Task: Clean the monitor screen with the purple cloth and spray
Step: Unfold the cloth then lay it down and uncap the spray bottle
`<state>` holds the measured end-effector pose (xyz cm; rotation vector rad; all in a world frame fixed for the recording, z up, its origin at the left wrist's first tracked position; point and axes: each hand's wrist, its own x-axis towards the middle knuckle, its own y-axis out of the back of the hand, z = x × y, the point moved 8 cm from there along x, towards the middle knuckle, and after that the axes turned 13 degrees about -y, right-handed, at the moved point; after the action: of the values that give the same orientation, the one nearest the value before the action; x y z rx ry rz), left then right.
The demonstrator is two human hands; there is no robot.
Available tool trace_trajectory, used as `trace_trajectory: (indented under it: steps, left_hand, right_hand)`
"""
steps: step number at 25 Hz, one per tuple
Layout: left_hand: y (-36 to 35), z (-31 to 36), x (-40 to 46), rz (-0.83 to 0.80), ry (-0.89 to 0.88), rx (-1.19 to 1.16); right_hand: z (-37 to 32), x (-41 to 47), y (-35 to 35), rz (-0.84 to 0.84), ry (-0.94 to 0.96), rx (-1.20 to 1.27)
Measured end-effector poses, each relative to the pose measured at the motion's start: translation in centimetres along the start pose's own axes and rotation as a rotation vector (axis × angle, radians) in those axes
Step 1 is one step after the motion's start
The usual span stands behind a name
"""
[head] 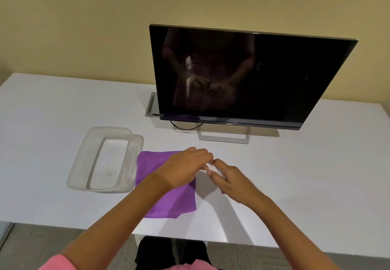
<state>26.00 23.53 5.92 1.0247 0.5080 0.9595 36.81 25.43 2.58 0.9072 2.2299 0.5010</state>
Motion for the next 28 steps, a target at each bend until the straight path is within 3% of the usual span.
trace_trajectory:
  steps: [3,8,12,17,28]
  left_hand:
    - [0.9,0.5,0.9,0.139,0.004,-0.144]
    - [2.0,0.8,1.9,0.252,0.010,-0.175]
    - [0.9,1.2,2.5,0.142,0.002,-0.236]
    - [-1.2,3.0,2.2,-0.077,-0.111,0.063]
    - [-0.8,3.7,1.8,-0.087,-0.172,0.047]
  right_hand:
    - [0.1,0.1,1.0,-0.100,-0.024,0.216]
    - [-0.1,0.2,2.2,-0.229,-0.019,0.314]
    - [0.6,0.0,2.5,-0.301,-0.072,0.324]
    - [1.6,-1.0,1.8,-0.392,-0.136,0.365]
    - [1.4,-1.9,1.1,-0.475,-0.152,0.468]
